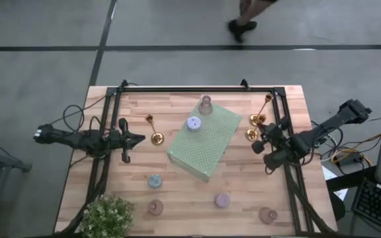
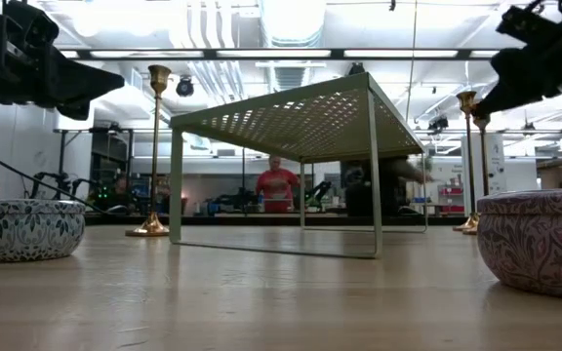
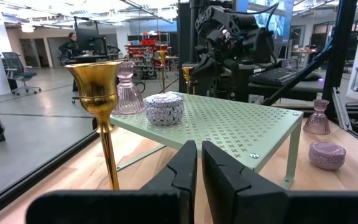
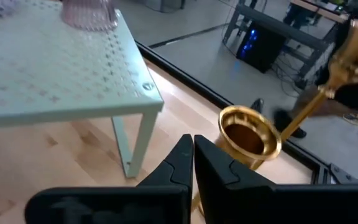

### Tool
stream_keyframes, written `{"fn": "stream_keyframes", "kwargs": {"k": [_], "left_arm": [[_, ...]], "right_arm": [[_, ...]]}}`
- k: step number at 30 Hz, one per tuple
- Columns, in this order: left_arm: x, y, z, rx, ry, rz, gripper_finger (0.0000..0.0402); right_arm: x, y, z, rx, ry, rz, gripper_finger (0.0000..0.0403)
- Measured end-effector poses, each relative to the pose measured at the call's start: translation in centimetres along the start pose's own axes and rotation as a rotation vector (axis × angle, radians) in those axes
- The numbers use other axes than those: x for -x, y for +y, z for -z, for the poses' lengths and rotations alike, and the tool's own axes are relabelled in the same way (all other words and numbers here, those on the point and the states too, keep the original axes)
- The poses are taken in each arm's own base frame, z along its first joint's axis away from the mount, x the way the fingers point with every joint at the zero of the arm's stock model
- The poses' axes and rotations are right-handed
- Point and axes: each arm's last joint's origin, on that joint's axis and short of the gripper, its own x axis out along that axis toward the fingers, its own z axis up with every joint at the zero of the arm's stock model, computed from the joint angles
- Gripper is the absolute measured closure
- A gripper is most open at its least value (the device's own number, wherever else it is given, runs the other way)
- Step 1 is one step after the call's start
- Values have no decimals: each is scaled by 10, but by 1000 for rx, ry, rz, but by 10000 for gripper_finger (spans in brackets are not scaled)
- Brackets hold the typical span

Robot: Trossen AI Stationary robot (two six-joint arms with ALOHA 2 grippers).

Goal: Pick & Place candle stick holders
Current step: Put the bottom right gold candle holder on the shelf

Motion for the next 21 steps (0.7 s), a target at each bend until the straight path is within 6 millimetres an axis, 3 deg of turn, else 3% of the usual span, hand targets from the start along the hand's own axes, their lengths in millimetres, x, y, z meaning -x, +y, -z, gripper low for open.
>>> {"fn": "stream_keyframes", "kwargs": {"k": [6, 10, 15, 21], "left_arm": [[0, 0, 0, 0, 0, 0, 374], [0, 0, 0, 0, 0, 0, 374], [0, 0, 0, 0, 0, 0, 374], [0, 0, 0, 0, 0, 0, 374]], "right_arm": [[3, 3, -3, -60, 136, -69, 395], [1, 5, 8, -143, 255, -102, 394], [-4, 3, 21, -171, 280, -79, 391], [-7, 9, 31, -183, 290, -123, 337]]}}
